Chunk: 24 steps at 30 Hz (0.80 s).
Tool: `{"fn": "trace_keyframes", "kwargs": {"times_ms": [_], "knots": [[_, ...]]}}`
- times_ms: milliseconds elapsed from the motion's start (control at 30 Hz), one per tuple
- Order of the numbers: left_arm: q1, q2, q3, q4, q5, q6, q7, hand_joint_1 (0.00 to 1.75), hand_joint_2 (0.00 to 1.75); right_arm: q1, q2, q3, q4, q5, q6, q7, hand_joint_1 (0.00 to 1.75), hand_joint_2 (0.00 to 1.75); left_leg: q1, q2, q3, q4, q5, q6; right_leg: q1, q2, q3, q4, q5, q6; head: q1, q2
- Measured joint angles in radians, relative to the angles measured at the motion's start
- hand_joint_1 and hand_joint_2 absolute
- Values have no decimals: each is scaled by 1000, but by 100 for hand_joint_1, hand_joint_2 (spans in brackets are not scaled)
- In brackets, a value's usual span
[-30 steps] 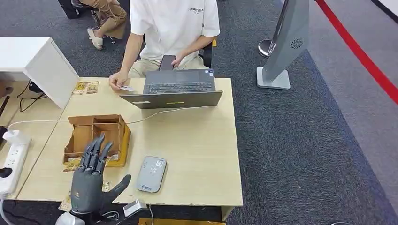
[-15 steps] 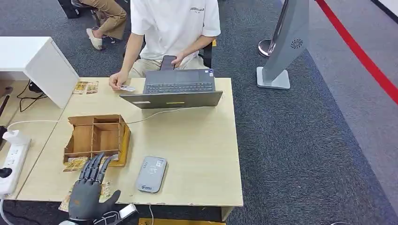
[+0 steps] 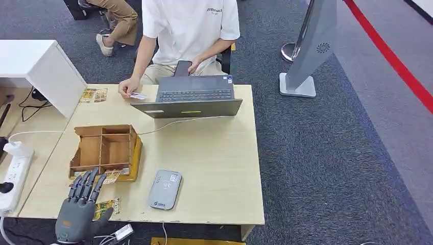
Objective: Pass the card to the sensor for recognition and then transmit it.
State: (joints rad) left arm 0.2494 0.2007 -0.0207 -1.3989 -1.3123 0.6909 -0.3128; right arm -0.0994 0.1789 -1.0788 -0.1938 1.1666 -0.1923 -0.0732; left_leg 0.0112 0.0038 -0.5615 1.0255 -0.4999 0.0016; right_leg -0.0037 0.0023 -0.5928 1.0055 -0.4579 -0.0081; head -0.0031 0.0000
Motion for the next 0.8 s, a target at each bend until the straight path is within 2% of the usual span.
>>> {"fn": "trace_keyframes", "kwargs": {"times_ms": [333,800], "knots": [[-58,-26,74,73,-48,0,10,0,175,-6,0,5,0,14,6,8,0,175,0,0,0,0,0,0,0,-1,0,0,0,0,0,0],[-178,-60,79,168,-79,0,29,0,175,-17,0,12,0,28,7,16,0,175,0,-1,1,0,1,0,0,-1,0,0,0,0,0,0]]}}
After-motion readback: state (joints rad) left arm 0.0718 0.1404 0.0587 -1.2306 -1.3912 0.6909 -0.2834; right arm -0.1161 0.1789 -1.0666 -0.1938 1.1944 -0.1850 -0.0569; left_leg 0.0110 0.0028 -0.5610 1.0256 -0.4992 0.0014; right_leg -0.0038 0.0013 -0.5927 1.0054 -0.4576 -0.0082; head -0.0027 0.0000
